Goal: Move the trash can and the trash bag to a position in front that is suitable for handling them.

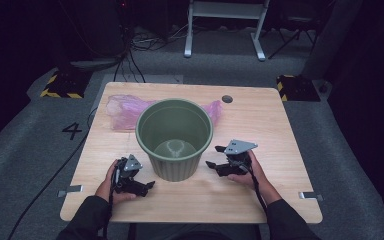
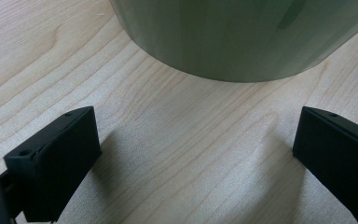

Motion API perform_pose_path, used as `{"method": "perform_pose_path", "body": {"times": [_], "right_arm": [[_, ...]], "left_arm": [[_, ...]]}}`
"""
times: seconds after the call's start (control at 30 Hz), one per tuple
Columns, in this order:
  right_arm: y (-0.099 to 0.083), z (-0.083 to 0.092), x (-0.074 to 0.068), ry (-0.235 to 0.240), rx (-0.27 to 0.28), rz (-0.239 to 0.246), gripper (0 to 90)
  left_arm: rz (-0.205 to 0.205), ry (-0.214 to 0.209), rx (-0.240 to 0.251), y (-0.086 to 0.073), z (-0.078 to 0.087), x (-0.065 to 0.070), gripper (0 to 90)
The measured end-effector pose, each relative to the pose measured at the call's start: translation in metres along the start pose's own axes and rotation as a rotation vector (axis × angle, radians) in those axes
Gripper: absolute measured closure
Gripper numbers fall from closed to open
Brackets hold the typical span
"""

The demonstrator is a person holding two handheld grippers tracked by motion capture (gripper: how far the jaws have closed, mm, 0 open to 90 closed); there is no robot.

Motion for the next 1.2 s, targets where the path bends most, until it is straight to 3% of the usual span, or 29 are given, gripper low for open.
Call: {"method": "perform_pose_path", "body": {"times": [0.1,0.2,0.33,0.57,0.83,0.97,1.07,1.2], "right_arm": [[-0.002,-0.001,0.012,-0.049,-0.008,-0.01,33.7],[0.0,-0.005,0.028,-0.087,-0.001,-0.049,36.3],[0.005,-0.014,0.045,-0.106,-0.01,-0.092,37.8],[0.018,-0.034,0.061,-0.135,-0.025,-0.071,36.0],[0.025,-0.066,0.07,-0.122,-0.049,-0.076,34.4],[0.027,-0.078,0.073,-0.11,-0.086,-0.089,32.0],[0.029,-0.084,0.073,-0.115,-0.061,-0.096,31.9],[0.03,-0.097,0.071,-0.125,-0.104,-0.09,29.8]], "left_arm": [[-0.001,0.0,-0.001,0.0,0.0,0.0,0.5],[-0.001,0.0,-0.001,0.0,0.0,0.0,0.5],[-0.001,0.0,0.0,0.0,0.0,0.0,0.5],[0.0,0.0,0.0,0.0,0.0,0.0,0.5],[-0.001,0.0,0.0,0.0,0.0,0.0,0.5],[0.0,0.002,0.0,0.0,0.0,0.0,0.5],[0.002,0.005,0.003,0.0,0.0,0.001,0.5],[0.004,0.005,0.006,0.0,-0.001,0.001,0.5]]}}
Point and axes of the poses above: each handheld gripper's, and its own axes: z roughly backward along the jaws, y roughly out of its top, x roughly to its right, the point moved 3 cm from there along -z, roughly forward along the jaws, and after that the axes turned 14 degrees about -y, right-handed, at the moved point
